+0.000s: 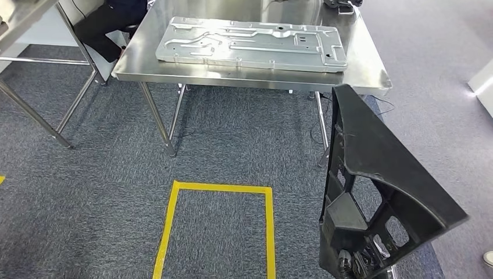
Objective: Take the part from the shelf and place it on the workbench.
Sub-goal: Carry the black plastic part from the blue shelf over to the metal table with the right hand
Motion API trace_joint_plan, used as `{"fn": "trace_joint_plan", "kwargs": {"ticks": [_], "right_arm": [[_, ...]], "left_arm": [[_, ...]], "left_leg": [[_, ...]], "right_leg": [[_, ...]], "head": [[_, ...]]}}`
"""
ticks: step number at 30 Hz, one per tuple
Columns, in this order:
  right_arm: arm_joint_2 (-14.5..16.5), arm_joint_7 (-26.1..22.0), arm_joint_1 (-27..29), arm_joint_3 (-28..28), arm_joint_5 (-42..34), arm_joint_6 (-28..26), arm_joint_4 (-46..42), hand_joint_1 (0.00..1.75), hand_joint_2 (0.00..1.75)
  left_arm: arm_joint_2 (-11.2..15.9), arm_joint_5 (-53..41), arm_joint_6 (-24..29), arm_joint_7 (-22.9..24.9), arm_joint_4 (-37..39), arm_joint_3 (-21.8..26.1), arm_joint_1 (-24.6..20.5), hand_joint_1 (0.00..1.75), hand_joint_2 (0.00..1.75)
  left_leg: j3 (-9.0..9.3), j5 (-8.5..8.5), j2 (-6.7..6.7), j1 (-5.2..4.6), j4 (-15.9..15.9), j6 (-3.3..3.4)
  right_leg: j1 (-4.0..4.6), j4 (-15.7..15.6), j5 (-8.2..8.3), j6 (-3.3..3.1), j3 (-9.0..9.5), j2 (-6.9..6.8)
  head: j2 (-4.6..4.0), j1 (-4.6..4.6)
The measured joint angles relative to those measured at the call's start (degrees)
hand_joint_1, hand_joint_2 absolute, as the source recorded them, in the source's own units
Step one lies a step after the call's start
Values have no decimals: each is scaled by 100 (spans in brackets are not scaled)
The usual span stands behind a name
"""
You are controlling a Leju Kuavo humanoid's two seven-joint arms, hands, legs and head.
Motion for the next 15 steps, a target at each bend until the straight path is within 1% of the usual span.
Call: {"fn": "trace_joint_plan", "kwargs": {"ticks": [1, 2, 3, 4, 6, 7, 8, 9, 10, 11, 12, 13, 14, 15], "right_arm": [[-3, 3, -1, 10, 0, -13, 2, 175, 175], [-6, 7, -2, 20, 2, -32, 3, 175, 175], [-9, 15, 1, 27, 4, -59, 5, 175, 175], [-12, 28, 5, 34, 8, -92, 7, 175, 175], [-15, 63, 15, 48, 15, -168, 7, 175, 175], [-15, 82, 17, 54, 18, -199, 7, 175, 175], [-16, 100, 16, 60, 20, -225, 6, 175, 175], [-18, 118, 16, 65, 21, -251, 7, 175, 175], [-20, 135, 15, 71, 22, -276, 7, 175, 175], [-21, 152, 15, 81, 23, -298, 8, 175, 175], [-22, 167, 16, 92, 23, -315, 8, 175, 175], [-22, 176, 16, 102, 23, -324, 8, 175, 175], [-22, 182, 16, 110, 23, -327, 8, 175, 175], [-22, 185, 16, 115, 23, -327, 8, 175, 175]], "left_arm": [[0, 4, -4, 14, -17, -13, 9, 0, 0], [0, 12, -9, 34, -46, -26, 21, 0, 0], [0, 26, -19, 56, -80, -38, 37, 0, 0], [-1, 45, -28, 84, -120, -53, 55, 0, 0], [-1, 91, -39, 139, -211, -92, 102, 0, 0], [-1, 110, -41, 164, -255, -114, 125, 0, 0], [-1, 125, -43, 187, -294, -136, 146, 0, 0], [0, 132, -45, 212, -326, -155, 168, 0, 0], [0, 140, -46, 234, -351, -170, 189, 0, 0], [0, 146, -47, 254, -372, -181, 211, 0, 0], [0, 153, -48, 268, -388, -189, 233, 0, 0], [0, 161, -48, 276, -402, -193, 253, 0, 0], [0, 164, -48, 283, -417, -196, 270, 0, 0], [0, 168, -48, 286, -432, -198, 285, 0, 0]], "left_leg": [[37, -38, 1, -10, 4, -23], [59, -69, 2, -19, 4, -50], [69, -92, 5, -26, 0, -78], [77, -105, 12, -29, -9, -108], [107, -145, 30, -21, -10, -168], [81, -214, 22, -17, 86, -196], [-9, -336, 6, -16, 301, -221], [-180, -499, -16, -9, 642, -238], [-410, -667, -29, -9, 1049, -251], [-636, -780, -32, -8, 1420, -260], [-801, -786, -32, -8, 1648, -263], [-862, -661, -32, -8, 1652, -256], [-812, -431, -33, -9, 1434, -240], [-688, -153, -37, -13, 1061, -211]], "right_leg": [[16, -362, 160, -25, 164, -21], [34, -618, 237, -55, 282, -39], [55, -731, 228, -84, 332, -47], [77, -753, 195, -111, 343, -40], [65, -799, 182, -178, 366, -10], [53, -831, 178, -219, 393, -2], [39, -862, 174, -261, 423, 2], [38, -876, 159, -296, 449, 0], [44, -874, 135, -325, 465, 1], [53, -866, 111, -341, 481, 7], [61, -859, 83, -350, 507, 17], [70, -853, 52, -350, 545, 31], [78, -849, 17, -344, 597, 47], [84, -848, -21, -335, 653, 59]], "head": [[0, 1], [0, -1], [0, -2], [0, -3], [1, -5], [1, -7], [1, -7], [1, -8], [1, -9], [1, -9], [0, -9], [0, -9], [0, -9], [1, -9]]}}
